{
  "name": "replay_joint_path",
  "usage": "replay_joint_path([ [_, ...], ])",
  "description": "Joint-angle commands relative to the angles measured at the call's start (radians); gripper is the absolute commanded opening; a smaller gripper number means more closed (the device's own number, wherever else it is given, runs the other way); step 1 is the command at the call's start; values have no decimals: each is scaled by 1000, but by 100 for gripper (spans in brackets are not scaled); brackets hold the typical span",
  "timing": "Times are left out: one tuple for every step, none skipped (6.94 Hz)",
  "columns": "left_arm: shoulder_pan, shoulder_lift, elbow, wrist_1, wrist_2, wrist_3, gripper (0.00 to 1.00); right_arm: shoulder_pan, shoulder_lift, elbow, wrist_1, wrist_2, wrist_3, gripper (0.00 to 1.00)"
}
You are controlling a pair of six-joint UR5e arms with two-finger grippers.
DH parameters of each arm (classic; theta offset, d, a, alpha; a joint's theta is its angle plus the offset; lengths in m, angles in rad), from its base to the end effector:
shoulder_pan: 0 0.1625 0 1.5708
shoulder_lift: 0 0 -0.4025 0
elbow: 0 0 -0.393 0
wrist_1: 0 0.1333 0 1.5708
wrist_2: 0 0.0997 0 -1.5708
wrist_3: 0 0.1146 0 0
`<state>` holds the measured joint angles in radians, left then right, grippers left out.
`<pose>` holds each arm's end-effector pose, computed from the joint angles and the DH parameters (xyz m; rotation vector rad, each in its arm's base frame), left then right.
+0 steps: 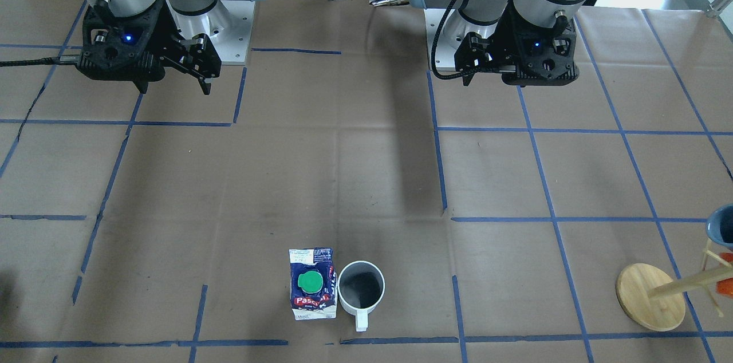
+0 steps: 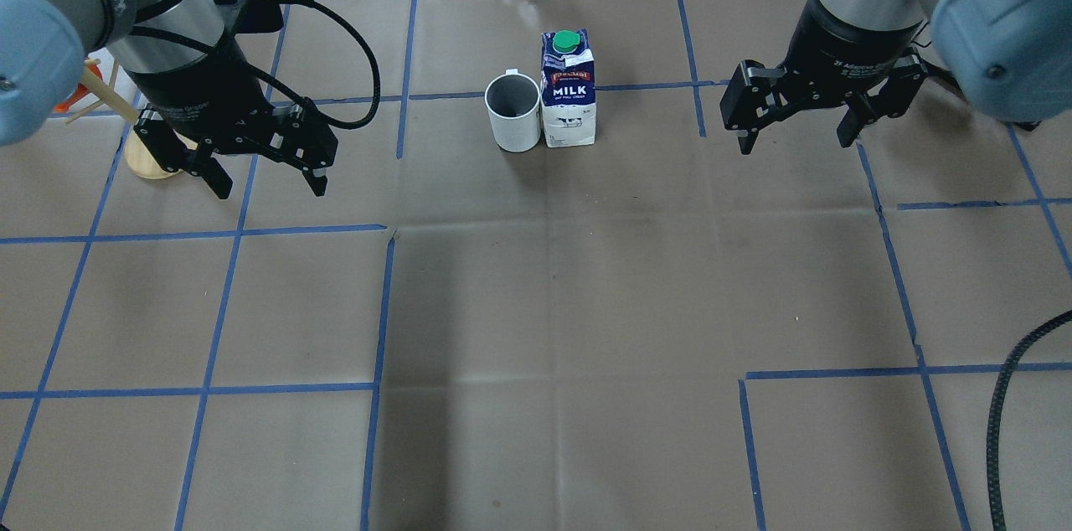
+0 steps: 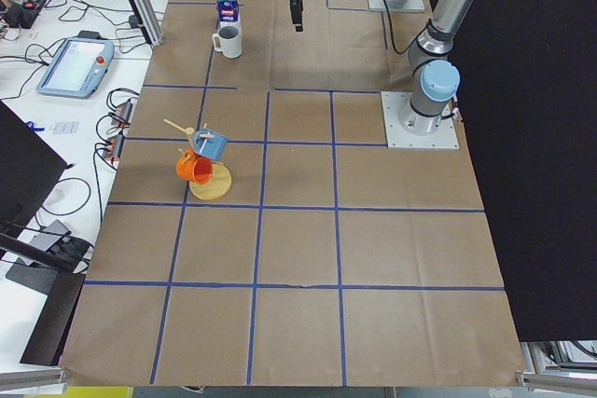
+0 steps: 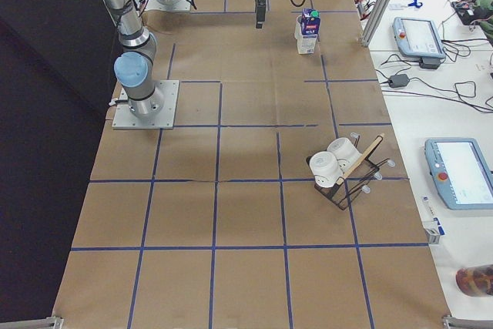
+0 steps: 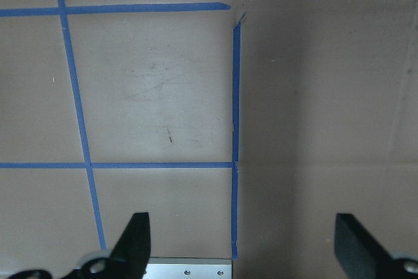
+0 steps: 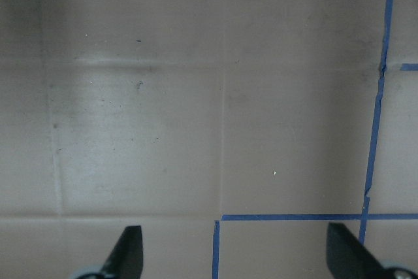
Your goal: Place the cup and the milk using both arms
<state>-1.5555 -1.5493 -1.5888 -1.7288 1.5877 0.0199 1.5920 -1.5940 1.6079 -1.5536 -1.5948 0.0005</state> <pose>-0.1242 -0.4672 0.4377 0.0092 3.1181 0.2418 0.1407 -0.4768 0.4418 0.0328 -3.1167 -0.0481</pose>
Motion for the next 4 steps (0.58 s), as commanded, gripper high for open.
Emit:
replay_joint_path([
  [0, 0, 0, 0, 0, 0, 100, -1, 2, 0, 0, -2, -7, 100],
  [0, 0, 0, -2, 1, 0, 100, -1, 0, 0, 0, -2, -7, 100],
  [0, 0, 0, -2, 0, 0, 100, -1, 2, 3, 0, -2, -7, 100],
  [0, 0, 0, -2, 0, 0, 100, -1, 2, 6, -3, -2, -8, 100],
])
